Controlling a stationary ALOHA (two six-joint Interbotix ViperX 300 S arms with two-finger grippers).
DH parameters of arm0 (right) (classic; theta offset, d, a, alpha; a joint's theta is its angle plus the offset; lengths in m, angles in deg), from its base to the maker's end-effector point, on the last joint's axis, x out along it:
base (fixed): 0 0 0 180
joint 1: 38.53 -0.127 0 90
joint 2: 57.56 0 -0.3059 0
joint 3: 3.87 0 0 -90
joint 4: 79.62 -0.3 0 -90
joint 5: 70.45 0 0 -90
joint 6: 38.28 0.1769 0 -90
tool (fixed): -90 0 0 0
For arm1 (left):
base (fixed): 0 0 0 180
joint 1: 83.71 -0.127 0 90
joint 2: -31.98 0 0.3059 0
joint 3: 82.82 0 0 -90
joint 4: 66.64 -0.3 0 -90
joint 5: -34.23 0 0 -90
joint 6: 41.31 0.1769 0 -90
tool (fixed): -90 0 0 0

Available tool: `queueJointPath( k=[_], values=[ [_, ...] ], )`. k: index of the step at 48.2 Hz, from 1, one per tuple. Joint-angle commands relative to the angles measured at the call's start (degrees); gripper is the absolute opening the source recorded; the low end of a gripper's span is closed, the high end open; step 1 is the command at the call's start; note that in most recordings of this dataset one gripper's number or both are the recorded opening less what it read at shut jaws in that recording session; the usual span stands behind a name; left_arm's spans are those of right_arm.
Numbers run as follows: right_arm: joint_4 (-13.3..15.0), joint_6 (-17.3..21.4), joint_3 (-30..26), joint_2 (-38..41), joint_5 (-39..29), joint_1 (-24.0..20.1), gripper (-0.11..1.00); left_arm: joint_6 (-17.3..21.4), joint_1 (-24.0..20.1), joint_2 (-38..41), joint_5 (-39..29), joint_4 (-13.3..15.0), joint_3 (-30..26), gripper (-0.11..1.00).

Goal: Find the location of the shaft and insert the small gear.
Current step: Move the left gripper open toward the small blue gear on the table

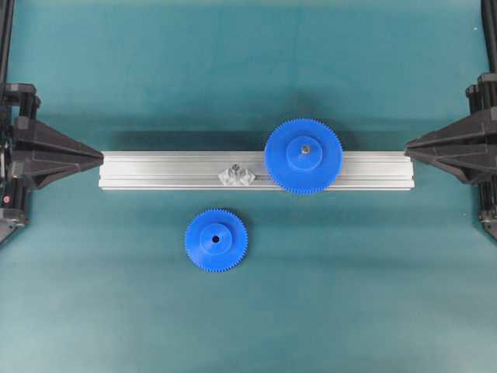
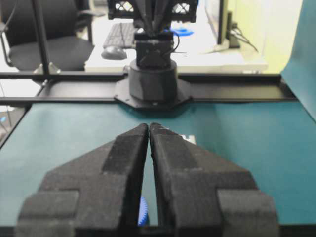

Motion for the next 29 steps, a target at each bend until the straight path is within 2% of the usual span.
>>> queueJointPath(
  k=[1, 4, 7, 17, 29],
  values=[
    [-0.2, -0.3, -1.4, 0.5, 0.2, 0.1, 0.16, -1.9, 0.6, -0.2, 0.2, -0.6, -1.1, 0.11],
    [-0.6, -0.2, -1.4, 0.4, -2.0, 0.4, 0.22, -2.8, 0.6, 0.2, -1.3, -0.6, -1.8, 0.12],
    [-1.1, -0.2, -1.8, 0.4, -5.5, 1.0, 0.34, -3.3, 0.7, 0.8, -4.6, -0.6, -3.2, 0.04],
    [-1.1, -0.4, -5.4, 0.7, -17.1, 2.8, 0.33, -3.1, 1.3, 4.8, -12.0, -0.6, -8.7, 0.02],
    [-1.1, -0.4, -6.9, 3.2, -24.7, 3.3, 0.33, -3.2, 3.1, 11.0, -17.0, -0.6, -12.6, 0.02]
  ],
)
